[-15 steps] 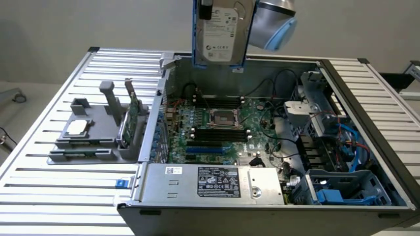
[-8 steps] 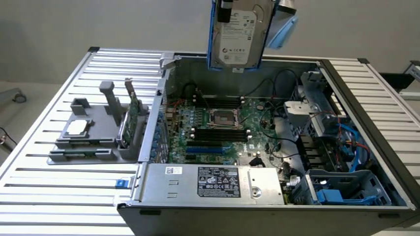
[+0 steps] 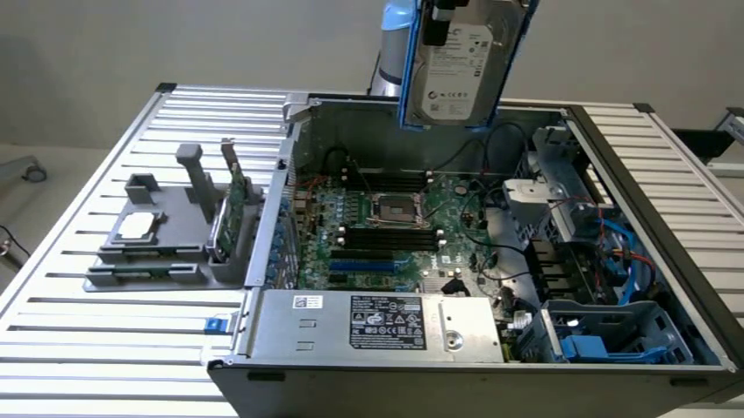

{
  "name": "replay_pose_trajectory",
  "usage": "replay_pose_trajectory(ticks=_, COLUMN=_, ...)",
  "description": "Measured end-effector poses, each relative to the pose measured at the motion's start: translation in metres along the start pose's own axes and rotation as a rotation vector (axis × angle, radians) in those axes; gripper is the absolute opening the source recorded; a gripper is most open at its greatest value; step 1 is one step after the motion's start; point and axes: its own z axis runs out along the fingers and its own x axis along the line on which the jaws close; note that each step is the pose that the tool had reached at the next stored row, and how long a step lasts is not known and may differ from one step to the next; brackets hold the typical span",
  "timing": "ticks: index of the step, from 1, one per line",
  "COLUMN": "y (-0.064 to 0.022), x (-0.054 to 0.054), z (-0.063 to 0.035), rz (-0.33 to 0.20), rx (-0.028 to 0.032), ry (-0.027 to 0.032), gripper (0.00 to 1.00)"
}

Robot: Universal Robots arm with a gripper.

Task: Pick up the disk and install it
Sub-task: 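Pick up the disk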

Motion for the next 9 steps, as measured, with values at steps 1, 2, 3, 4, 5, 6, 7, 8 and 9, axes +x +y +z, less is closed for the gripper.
replay_pose_trajectory(ticks=1, y=-0.0044, x=0.002, z=-0.0002, rz=0.0, rx=0.0, ry=0.0, gripper=0.33)
replay_pose_trajectory(ticks=2, y=-0.0087, x=0.004, z=-0.0004, rz=0.0, rx=0.0, ry=0.0, gripper=0.33)
replay_pose_trajectory(ticks=3, y=-0.0131, x=0.005, z=-0.0006, rz=0.0, rx=0.0, ry=0.0, gripper=0.33)
replay_pose_trajectory(ticks=4, y=-0.0174, x=0.007, z=-0.0008, rz=0.0, rx=0.0, ry=-0.0001, gripper=0.33)
replay_pose_trajectory(ticks=5, y=-0.0218, x=0.009, z=-0.001, rz=0.0, rx=0.0, ry=-0.0004, gripper=0.33)
replay_pose_trajectory(ticks=6, y=-0.0262, x=0.011, z=-0.0012, rz=0.0, rx=0.0, ry=-0.0005, gripper=0.33)
replay_pose_trajectory(ticks=7, y=-0.0309, x=0.012, z=-0.0014, rz=0.0, rx=0.0001, ry=-0.0009, gripper=0.33)
replay_pose_trajectory(ticks=8, y=-0.0353, x=0.014, z=-0.0016, rz=0.0, rx=0.0001, ry=-0.0012, gripper=0.33)
replay_pose_trajectory(ticks=9, y=-0.0397, x=0.016, z=-0.0018, rz=0.0, rx=0.0001, ry=-0.0015, gripper=0.33)
